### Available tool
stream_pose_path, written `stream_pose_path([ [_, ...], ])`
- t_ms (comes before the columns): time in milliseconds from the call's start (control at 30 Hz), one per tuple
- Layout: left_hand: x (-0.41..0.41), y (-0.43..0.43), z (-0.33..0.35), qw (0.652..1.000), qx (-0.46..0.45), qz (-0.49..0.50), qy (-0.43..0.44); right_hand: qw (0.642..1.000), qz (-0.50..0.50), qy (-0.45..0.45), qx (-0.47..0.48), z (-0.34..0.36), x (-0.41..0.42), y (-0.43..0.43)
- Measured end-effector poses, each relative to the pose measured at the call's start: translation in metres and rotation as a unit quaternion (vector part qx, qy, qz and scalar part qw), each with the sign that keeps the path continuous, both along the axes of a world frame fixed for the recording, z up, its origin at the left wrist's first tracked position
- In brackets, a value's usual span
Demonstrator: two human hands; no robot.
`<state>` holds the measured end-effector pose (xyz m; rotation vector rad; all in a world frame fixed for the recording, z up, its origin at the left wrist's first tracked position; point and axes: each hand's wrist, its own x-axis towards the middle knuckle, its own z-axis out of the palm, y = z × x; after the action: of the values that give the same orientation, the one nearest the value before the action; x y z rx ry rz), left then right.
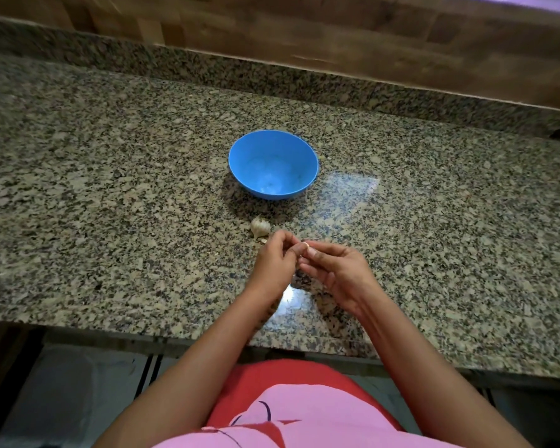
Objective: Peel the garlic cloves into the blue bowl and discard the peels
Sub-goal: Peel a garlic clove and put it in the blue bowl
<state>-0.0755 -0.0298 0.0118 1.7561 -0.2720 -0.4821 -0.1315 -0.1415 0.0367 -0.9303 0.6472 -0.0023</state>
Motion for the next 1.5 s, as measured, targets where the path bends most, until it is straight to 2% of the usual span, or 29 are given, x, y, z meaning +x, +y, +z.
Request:
stream_pose_path([
  [100, 0.0, -0.003, 0.0, 0.996, 0.048, -0.018, -0.069, 1.0, -0.01, -0.009, -0.016, 0.0, 0.001, 0.002],
  [233, -0.002, -0.003, 0.0, 0.993, 0.034, -0.013, -0.112, 1.0, -0.02, -0.006, -0.016, 0.003, 0.001, 0.004],
  [333, -0.002, -0.001, 0.0, 0.998, -0.045, 0.017, -0.031, 1.0, -0.026, -0.009, 0.008, 0.004, 0.0, 0.003],
  [433, 0.0, -0.001, 0.001, 0.986, -0.134, 0.077, 0.061, 1.0, -0.023, -0.009, 0.006, 0.006, 0.0, 0.003],
  [600, 0.003, -0.002, 0.006, 0.977, -0.18, 0.084, 0.074, 1.0, -0.011, -0.01, -0.01, 0.01, 0.001, 0.005],
  [733, 0.003, -0.003, 0.007, 0.987, -0.144, 0.05, 0.058, 1.0, -0.017, 0.001, -0.014, 0.009, 0.002, 0.007],
  [900, 0.001, 0.0, 0.001, 0.999, -0.018, -0.008, -0.043, 0.997, -0.072, 0.013, 0.028, 0.003, 0.002, 0.013],
  [1033, -0.002, 0.0, -0.004, 0.985, 0.047, -0.029, -0.161, 0.995, -0.096, 0.029, 0.0, 0.001, 0.003, 0.015],
  [1167, -0.002, 0.001, -0.011, 0.962, 0.07, -0.052, -0.26, 0.991, -0.119, 0.036, -0.049, -0.002, 0.007, 0.019],
  [1300, -0.005, 0.004, -0.014, 0.963, 0.061, -0.079, -0.252, 0.99, -0.133, 0.048, -0.026, -0.006, 0.009, 0.018],
  [1400, -0.005, 0.011, -0.012, 0.98, 0.057, -0.106, -0.156, 0.991, -0.123, 0.046, 0.006, -0.007, 0.01, 0.008],
  [1500, 0.0, 0.014, -0.011, 0.992, 0.042, -0.073, -0.095, 0.996, -0.068, 0.047, -0.039, -0.007, 0.009, 0.001],
])
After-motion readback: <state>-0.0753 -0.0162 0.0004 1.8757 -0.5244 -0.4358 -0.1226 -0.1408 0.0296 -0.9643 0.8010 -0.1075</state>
